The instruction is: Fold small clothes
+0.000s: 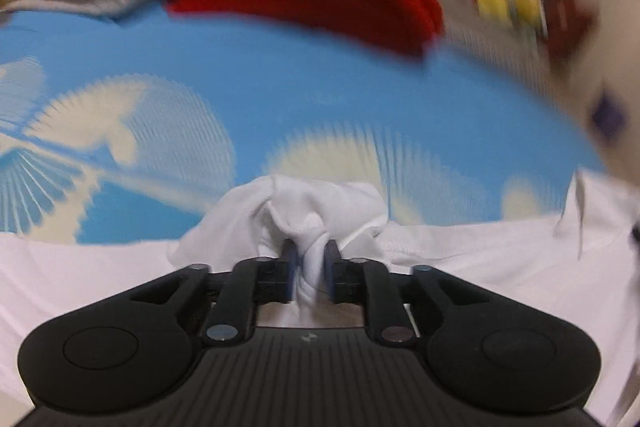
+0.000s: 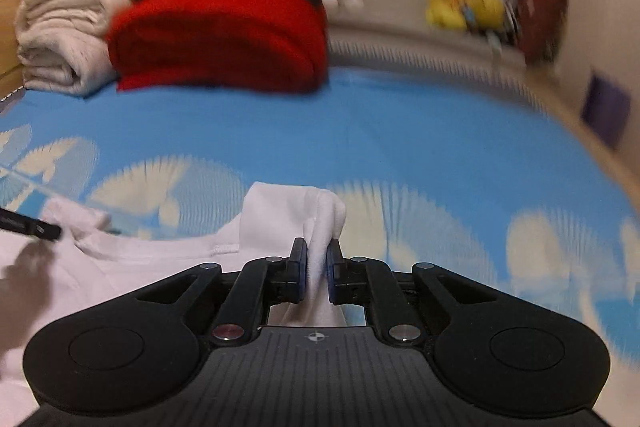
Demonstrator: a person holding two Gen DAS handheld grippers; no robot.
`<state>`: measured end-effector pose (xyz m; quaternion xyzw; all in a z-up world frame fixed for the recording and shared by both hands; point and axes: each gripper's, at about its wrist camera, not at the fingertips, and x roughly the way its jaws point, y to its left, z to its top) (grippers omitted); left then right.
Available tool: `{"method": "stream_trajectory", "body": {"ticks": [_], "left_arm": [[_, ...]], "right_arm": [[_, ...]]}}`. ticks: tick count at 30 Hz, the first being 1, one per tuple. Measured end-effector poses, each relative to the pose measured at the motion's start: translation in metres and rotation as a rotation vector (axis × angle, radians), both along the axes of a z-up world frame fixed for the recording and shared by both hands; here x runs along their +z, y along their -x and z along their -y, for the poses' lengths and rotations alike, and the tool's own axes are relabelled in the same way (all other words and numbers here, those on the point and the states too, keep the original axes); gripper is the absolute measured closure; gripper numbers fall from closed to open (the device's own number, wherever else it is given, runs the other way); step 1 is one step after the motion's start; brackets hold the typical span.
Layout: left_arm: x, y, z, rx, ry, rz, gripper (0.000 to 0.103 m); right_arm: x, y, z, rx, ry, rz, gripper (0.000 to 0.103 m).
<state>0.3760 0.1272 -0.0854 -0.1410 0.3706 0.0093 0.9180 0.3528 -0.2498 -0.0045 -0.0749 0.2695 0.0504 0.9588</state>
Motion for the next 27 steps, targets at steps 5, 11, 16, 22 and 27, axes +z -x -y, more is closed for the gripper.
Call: {"method": "stream_trajectory", "body": {"ticks": [5, 11, 16, 22, 27], "left_arm": [[0.015, 0.01, -0.02, 0.087, 0.045, 0.055, 0.027], [0.024, 0.027, 0.004, -0.178, 0.112, -0.056, 0.037], [0.008, 0.065, 0.038, -0.387, -0.009, -0.221, 0.037], [-0.003, 0.13, 0.016, -0.215, 0.038, -0.449, 0.04], [-0.016, 0.199, 0.011, -0.158, 0.139, -0.504, 0.04]], "right_arm": [[0.001, -0.061, -0.01, -0.132, 0.095, 0.05, 0.058], [-0.007, -0.008, 0.037, -0.126, -0.118, -0.113, 0.059], [-0.047, 0.059, 0.051, -0.036, -0.149, -0.453, 0.059], [-0.075, 0.129, 0.047, -0.003, -0.121, -0.646, 0.059], [-0.11, 0.155, 0.045, 0.012, -0.175, -0.73, 0.06]]}}
